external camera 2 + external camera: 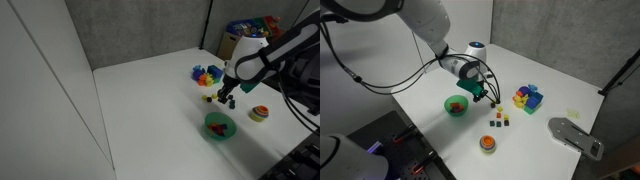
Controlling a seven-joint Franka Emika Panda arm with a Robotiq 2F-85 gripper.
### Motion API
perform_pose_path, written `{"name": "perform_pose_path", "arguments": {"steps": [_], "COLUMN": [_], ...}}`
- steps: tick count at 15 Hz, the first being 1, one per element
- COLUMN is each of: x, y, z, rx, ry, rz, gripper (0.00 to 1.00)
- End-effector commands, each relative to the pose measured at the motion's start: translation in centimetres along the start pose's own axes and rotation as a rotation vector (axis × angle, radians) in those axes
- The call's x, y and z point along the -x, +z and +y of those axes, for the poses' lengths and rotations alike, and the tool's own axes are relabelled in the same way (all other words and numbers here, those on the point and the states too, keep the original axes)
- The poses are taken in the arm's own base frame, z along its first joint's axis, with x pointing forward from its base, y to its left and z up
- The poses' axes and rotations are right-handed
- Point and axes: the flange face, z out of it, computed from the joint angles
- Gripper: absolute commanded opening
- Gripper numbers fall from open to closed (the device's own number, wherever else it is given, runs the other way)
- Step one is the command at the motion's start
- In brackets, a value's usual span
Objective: Pick up a black block from the table and put it in the green bowl
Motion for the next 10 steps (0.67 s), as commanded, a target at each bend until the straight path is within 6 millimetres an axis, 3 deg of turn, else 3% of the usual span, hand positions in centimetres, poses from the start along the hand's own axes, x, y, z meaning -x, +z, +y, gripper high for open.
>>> {"name": "perform_pose_path", "arguments": {"steps": [1, 3, 4, 6, 10], "x": [4.6, 6.6, 7.4, 8.6, 10.1], "y": [-3.6, -4.7, -5.2, -6.2, -9.3], "z": [-2.9, -4.3, -4.7, -4.9, -3.3], "rx": [-0.027, -0.036, -0.038, -0.036, -0.032], "ry": [-0.001, 0.001, 0.004, 0.025, 0.081], "rz": [-0.011, -0.029, -0.036, -0.064, -0.087], "gripper": [0.10, 0.11, 0.55, 0.61, 0.95]}}
